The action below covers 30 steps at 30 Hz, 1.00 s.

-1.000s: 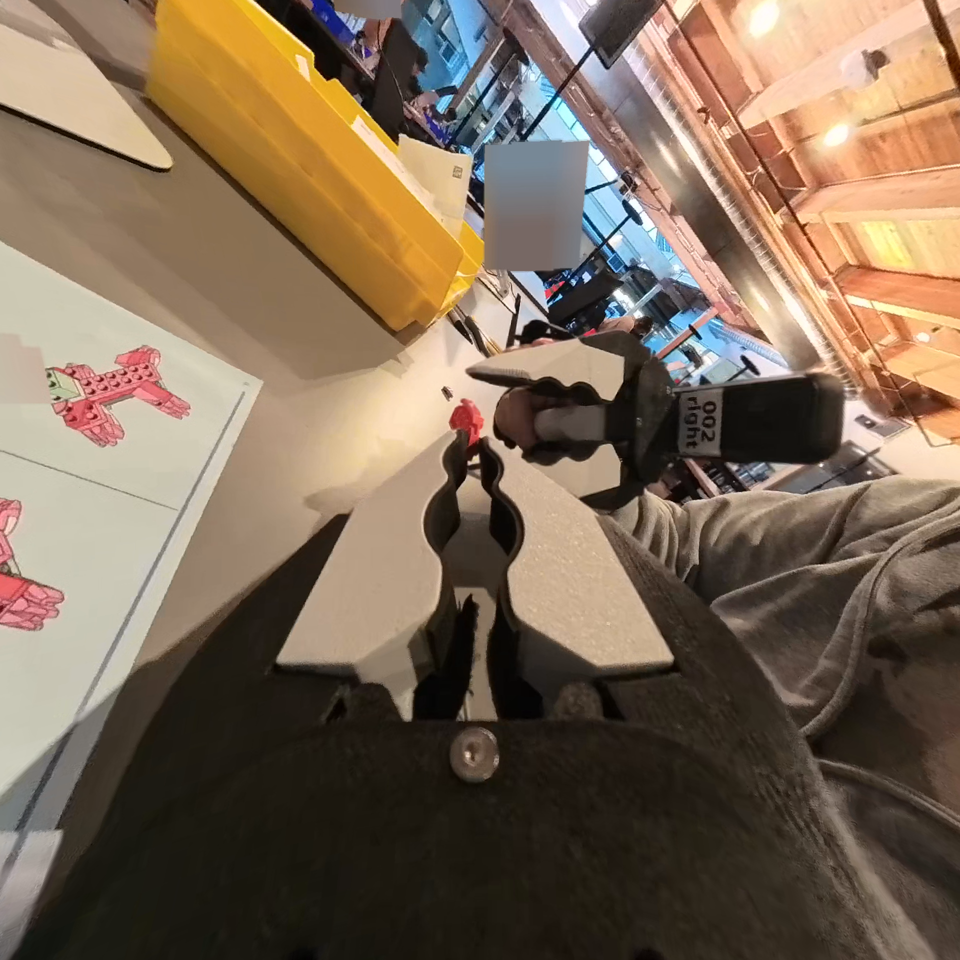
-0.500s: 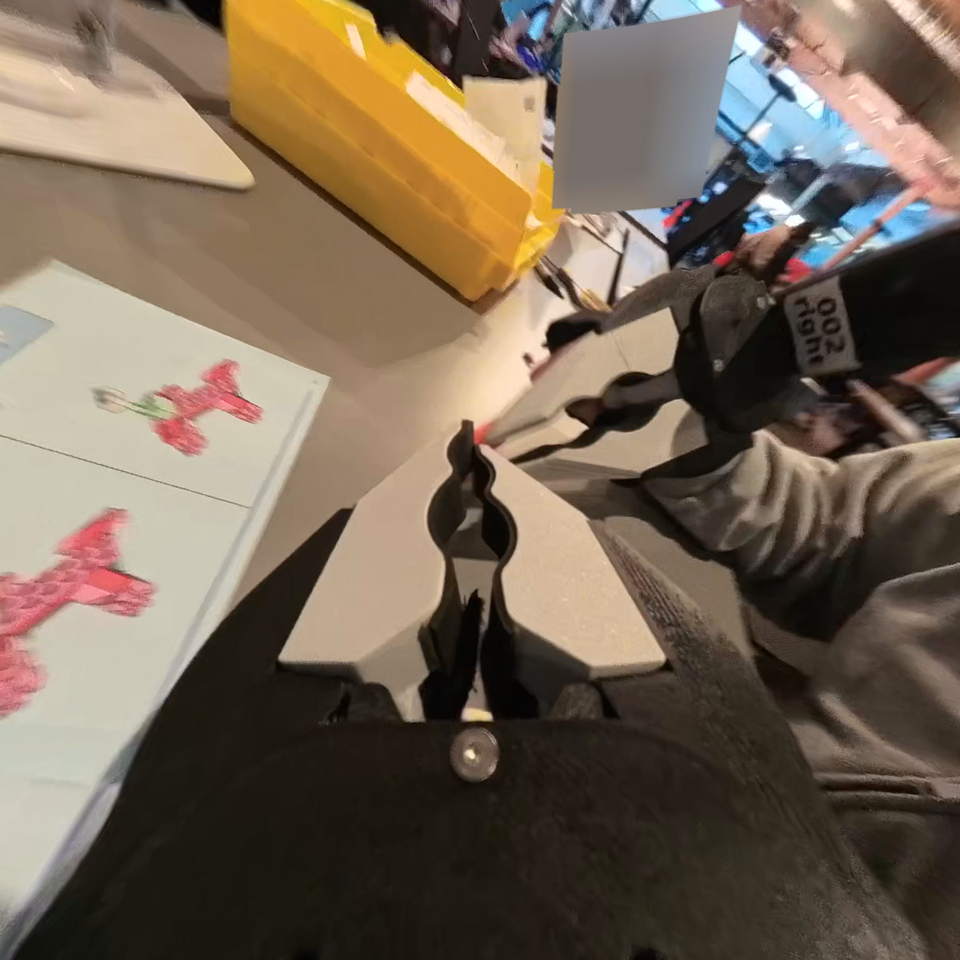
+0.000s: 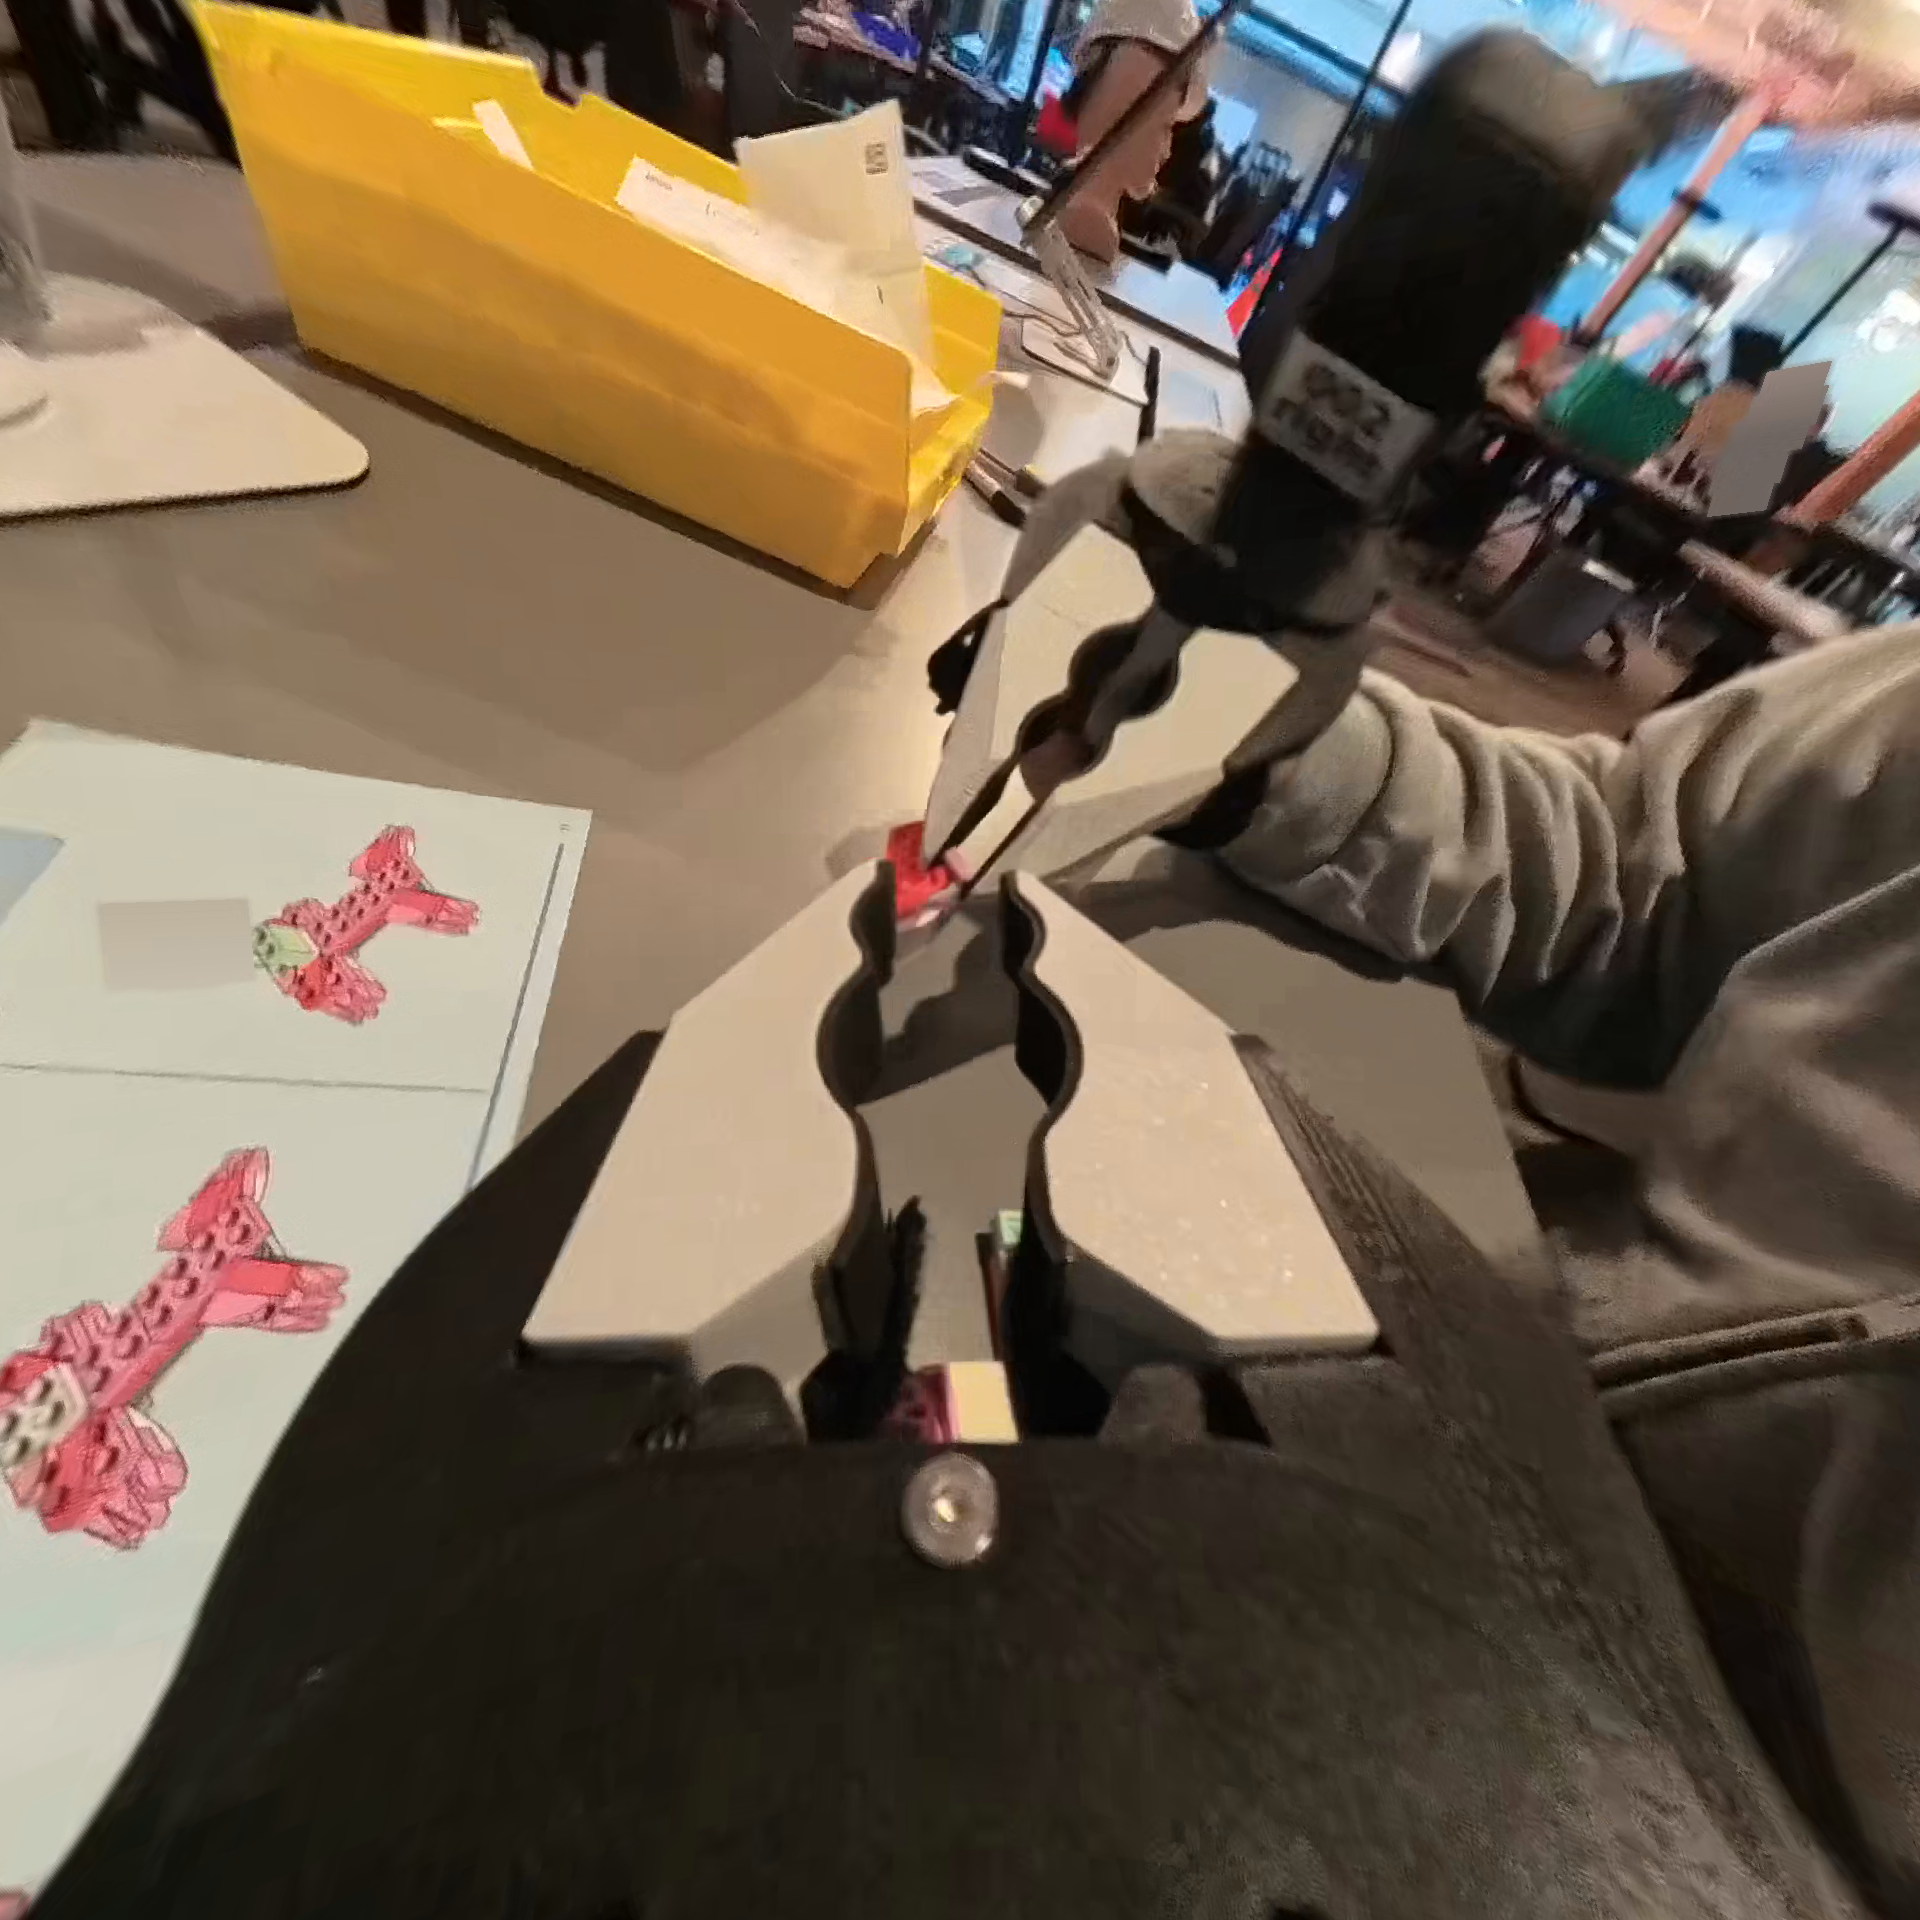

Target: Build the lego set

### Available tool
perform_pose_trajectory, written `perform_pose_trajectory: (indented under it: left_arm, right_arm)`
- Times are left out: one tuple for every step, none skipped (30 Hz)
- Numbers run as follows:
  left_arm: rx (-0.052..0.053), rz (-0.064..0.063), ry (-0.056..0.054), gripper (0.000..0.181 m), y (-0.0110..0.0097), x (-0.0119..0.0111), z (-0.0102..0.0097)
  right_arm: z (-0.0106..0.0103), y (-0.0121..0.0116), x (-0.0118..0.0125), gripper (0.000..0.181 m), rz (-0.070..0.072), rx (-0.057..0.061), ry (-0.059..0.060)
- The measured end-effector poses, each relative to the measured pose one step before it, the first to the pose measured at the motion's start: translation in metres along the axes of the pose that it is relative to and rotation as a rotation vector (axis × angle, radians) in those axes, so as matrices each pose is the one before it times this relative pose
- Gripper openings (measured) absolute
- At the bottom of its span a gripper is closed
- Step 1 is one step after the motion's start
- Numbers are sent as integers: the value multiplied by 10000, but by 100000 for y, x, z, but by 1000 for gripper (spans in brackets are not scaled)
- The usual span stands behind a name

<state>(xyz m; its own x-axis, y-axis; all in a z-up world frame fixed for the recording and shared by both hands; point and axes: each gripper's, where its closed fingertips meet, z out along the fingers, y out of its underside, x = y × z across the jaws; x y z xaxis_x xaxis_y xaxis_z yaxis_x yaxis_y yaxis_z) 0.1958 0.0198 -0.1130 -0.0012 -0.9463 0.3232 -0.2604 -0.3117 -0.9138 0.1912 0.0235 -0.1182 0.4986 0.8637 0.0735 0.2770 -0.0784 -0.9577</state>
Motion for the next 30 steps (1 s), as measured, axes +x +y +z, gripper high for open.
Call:
perform_pose_trajectory:
  left_arm:
    - [73,322,127,19,-34,406,60]
    - [171,106,145,19,-207,353,100]
    - [185,-18,154,19,-238,259,71]
    - [161,-68,126,22,-200,135,-2]
    - [133,-37,113,24,-174,96,-76]
    - [66,-12,203,23,-86,237,-103]
    - [-8,-13,191,23,7,241,-53]
    - [-82,11,261,20,100,372,-2]
    - [-147,58,249,16,219,394,71]
    - [-156,89,70,14,255,152,113]
    - [-117,157,-24,6,201,42,115]
    - [-26,285,-93,4,94,24,70]
    - [-15,245,-99,4,13,-2,22]
    - [-45,85,-143,4,-51,-139,-49]
    - [32,3,-264,4,-165,-396,-150]
    - [67,-41,-222,4,-180,-392,-229]
    - [50,-85,-194,4,-139,-401,-261]
    - [62,-91,-281,3,-171,-534,-306]
    - [63,-100,-351,4,-276,-620,-415]
    - [128,-69,-566,4,-610,-796,-717]
    - [291,0,-703,4,-1114,-785,-1192]
    - [432,12,-818,4,-1528,-747,-1746]
    - [504,10,-1000,4,-1676,-941,-2249]
    - [462,-38,-1193,4,-1547,-1315,-2631]
    - [283,-22,-1206,3,-1157,-1633,-2779]
    - [-12,-47,-1091,4,-633,-1837,-2754]
    - [-257,-72,-982,4,-150,-1984,-2645]
    - [-463,-183,-929,4,326,-2149,-2498]
    - [-552,-265,-827,4,677,-2160,-2291]
    - [-530,-302,-723,4,833,-2085,-2039]
  right_arm:
    - [-202,-322,-334,5,525,331,-489]
    - [-152,-274,-322,5,418,266,-411]
    - [-108,-239,-224,5,283,224,-283]
    - [-96,-228,-151,5,171,187,-186]
    - [-67,-216,-177,5,139,164,-177]
    - [-38,-207,-219,5,150,141,-190]
    - [-23,-206,-223,5,153,141,-201]
    - [-18,-159,-240,5,145,126,-207]
    - [-22,-173,-210,5,143,133,-194]
    - [-38,-166,-193,5,142,140,-188]
    - [-41,-160,-134,5,132,126,-146]
    - [-77,-170,-39,5,84,125,-69]
    - [-105,-156,69,5,-12,106,22]
    - [-163,-125,221,5,-79,61,134]
    - [-214,-70,307,5,-126,18,189]
    - [-227,-85,319,5,-127,37,201]
    - [-256,-183,330,5,-106,91,201]
    - [-267,-175,362,5,-106,66,208]
    - [-297,-77,450,5,-144,-26,261]
    - [-348,21,566,5,-191,-111,329]
    - [-428,112,671,5,-216,-182,383]
    - [-470,239,792,5,-249,-266,454]
    - [-487,402,835,5,-284,-362,470]
    - [-436,618,829,5,-302,-487,460]
    - [-334,837,777,5,-280,-589,426]
    - [-207,919,646,5,-217,-607,334]
    - [-85,895,430,5,-131,-578,212]
    - [20,780,264,6,-59,-508,114]
    - [78,656,185,5,-7,-418,85]
    - [123,529,86,6,13,-352,45]
